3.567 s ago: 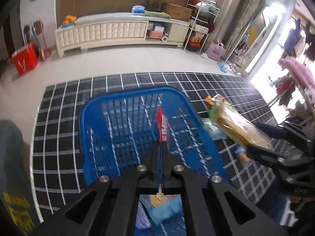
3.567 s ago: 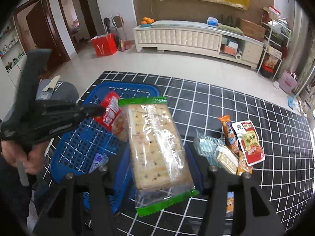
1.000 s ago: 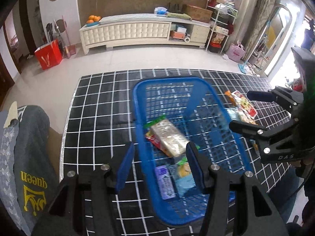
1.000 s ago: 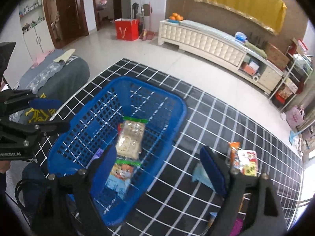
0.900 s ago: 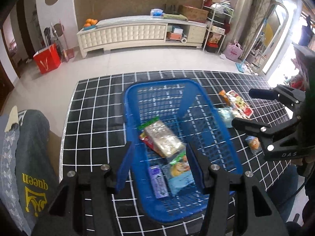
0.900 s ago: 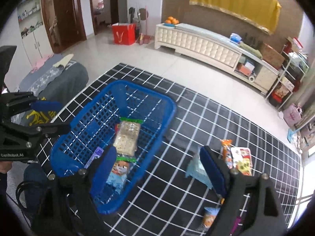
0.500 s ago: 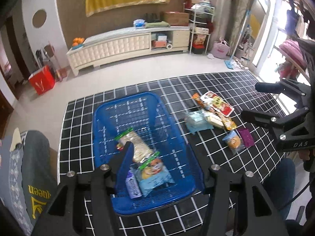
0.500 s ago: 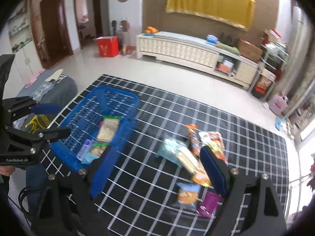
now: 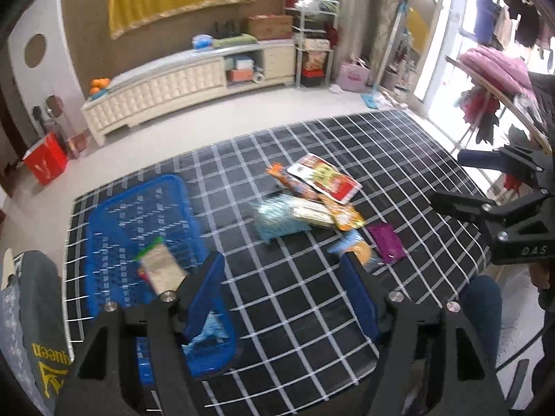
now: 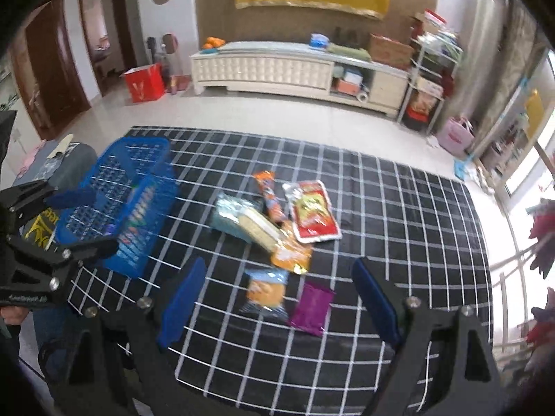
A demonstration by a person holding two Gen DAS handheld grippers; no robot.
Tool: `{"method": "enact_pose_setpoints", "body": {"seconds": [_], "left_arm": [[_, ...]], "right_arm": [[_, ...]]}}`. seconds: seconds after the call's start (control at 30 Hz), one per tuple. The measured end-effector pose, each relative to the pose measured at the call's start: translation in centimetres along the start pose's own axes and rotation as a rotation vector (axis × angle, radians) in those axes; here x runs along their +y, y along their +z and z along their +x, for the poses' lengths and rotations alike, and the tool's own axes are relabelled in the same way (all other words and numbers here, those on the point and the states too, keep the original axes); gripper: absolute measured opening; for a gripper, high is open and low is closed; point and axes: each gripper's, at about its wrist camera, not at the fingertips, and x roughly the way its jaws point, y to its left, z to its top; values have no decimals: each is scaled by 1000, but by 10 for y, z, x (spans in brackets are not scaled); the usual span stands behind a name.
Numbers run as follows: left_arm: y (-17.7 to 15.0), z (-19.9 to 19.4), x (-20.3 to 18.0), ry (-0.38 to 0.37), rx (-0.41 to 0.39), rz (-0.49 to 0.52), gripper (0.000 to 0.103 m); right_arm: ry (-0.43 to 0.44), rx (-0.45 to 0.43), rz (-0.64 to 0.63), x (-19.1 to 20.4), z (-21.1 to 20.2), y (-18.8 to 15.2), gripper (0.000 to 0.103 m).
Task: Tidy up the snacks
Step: 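Move both tools away from the basket to the remaining snacks, then grasp the blue cartoon bread bag with the left tool while the right tool grasps the purple bag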
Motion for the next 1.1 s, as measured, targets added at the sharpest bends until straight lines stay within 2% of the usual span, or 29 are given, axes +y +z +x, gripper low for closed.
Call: {"method": "enact_pose_setpoints", "body": {"seconds": [0.03, 0.07, 0.37, 0.47, 0.63, 0.9, 1.1], "left_arm": [[1, 4, -5, 1, 7, -1, 80], [2, 9, -10, 10, 15, -2, 80], [7, 56, -52, -24, 87, -7, 80], [8, 76, -66, -10, 104, -6, 80], [7, 116, -77, -64, 184, -76, 80], [7, 168, -86, -83, 290, -176, 80], [6, 197, -97, -73, 341, -177, 80]], "right_arm": [[2, 9, 15, -7, 3, -4, 89], [3, 15, 26, -12, 5, -8, 89], [-19, 94, 151, -59, 32, -40, 89], [6, 133, 211, -72, 47, -49, 89], [32, 149, 248, -86, 59, -60, 89], [66, 207, 328, -110, 91, -75, 89], [75, 245, 347, -123, 113, -85, 89]]}}
